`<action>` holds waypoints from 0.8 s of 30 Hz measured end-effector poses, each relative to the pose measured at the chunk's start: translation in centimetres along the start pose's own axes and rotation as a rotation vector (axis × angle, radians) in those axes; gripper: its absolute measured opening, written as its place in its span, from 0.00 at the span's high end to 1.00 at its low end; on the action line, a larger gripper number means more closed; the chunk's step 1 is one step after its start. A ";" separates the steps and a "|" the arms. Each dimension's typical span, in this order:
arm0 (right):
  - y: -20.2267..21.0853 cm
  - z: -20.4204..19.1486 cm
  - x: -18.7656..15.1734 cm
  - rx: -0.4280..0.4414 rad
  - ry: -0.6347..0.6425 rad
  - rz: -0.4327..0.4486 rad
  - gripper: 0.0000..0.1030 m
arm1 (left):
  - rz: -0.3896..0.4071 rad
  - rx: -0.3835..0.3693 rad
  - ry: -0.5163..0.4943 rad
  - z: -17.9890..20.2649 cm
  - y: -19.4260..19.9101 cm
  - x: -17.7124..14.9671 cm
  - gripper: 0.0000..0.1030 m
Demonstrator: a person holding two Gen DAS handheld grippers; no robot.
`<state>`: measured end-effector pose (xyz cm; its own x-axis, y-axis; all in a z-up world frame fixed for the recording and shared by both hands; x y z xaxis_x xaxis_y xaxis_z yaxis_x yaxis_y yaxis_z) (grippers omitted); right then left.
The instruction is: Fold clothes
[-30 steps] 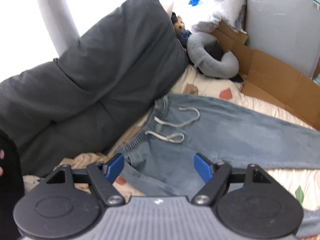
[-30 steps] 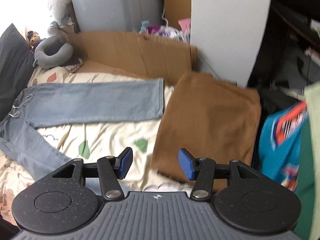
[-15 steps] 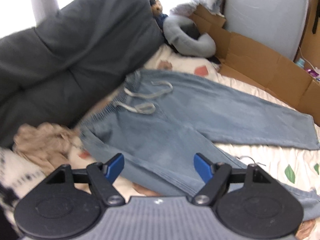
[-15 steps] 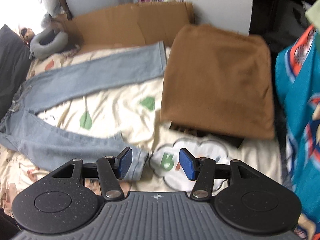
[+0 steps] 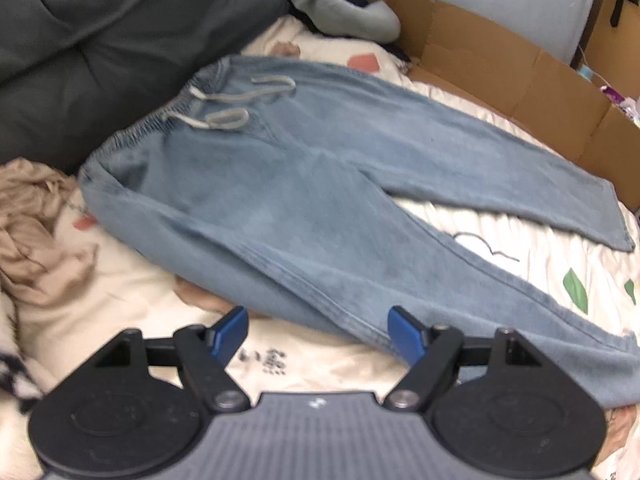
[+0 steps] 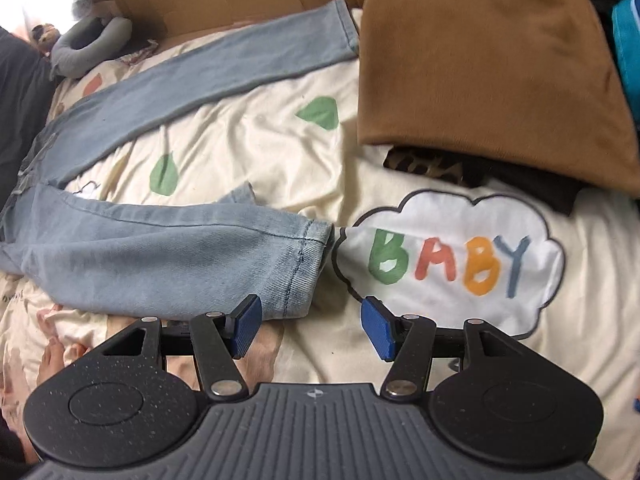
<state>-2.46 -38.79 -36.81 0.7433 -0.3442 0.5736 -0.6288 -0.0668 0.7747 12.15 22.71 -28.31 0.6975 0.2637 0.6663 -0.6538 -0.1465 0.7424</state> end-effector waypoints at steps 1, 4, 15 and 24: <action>-0.5 0.0 -0.1 0.001 -0.007 -0.002 0.40 | -0.007 -0.001 0.008 0.1 -0.5 -0.3 0.23; -2.0 -0.3 -0.1 0.011 -0.002 -0.007 0.40 | -0.017 0.003 0.008 0.6 -1.7 -1.0 0.24; -2.3 -1.9 2.4 0.092 0.046 0.032 0.85 | -0.027 -0.020 -0.012 2.7 -3.2 -1.8 0.24; 0.2 -5.6 9.2 0.177 0.110 0.163 0.86 | -0.013 -0.012 -0.002 2.7 -2.6 -0.8 0.25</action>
<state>5.54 -36.78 -29.88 0.6430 -0.2610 0.7201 -0.7654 -0.1845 0.6166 14.04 20.28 -30.60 0.7067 0.2639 0.6564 -0.6478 -0.1314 0.7504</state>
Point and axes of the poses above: each gripper's, at about its wrist camera, not at the fingertips, and y roughly against the way its jaws point, z to its right, x to its top, the point moved 3 cm from there along -y, roughly the way its jaws point, and after that the axes turned 10 degrees about z, right-handed, at the moved point
